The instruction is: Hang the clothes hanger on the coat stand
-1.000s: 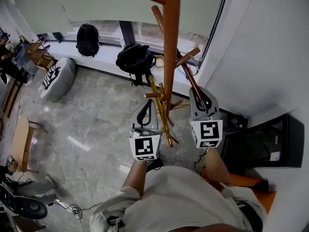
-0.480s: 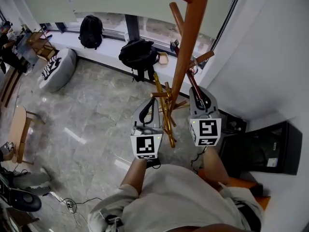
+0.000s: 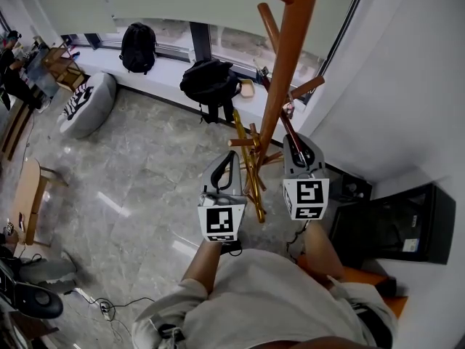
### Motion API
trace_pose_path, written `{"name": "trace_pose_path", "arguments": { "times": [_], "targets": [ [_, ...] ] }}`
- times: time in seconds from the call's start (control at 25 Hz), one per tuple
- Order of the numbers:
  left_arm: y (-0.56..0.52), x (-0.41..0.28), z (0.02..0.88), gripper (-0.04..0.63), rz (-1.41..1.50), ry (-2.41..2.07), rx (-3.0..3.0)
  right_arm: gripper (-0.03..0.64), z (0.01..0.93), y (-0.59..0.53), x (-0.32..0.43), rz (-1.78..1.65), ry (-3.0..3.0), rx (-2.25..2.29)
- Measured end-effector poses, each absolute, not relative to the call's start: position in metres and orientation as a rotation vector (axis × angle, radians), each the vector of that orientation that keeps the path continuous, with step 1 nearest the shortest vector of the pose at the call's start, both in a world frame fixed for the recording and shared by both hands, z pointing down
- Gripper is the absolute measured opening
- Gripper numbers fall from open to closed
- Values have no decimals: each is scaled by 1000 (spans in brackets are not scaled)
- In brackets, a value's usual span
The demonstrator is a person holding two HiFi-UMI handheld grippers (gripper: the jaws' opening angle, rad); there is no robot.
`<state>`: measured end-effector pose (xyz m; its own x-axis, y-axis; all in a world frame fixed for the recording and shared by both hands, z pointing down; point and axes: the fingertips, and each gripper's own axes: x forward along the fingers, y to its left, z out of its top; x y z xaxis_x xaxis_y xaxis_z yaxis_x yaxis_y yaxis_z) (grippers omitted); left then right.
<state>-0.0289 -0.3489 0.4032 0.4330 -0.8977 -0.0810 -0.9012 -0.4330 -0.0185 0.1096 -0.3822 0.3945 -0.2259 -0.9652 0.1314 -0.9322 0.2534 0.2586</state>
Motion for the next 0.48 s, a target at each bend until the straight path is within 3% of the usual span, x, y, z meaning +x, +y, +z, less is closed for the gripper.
{"name": "trace_pose_path", "arguments": {
  "times": [0.48],
  "targets": [
    [-341, -28, 408, 8, 72, 1622, -2622, 51, 399, -381, 108, -185, -2248, 1791]
  ]
}}
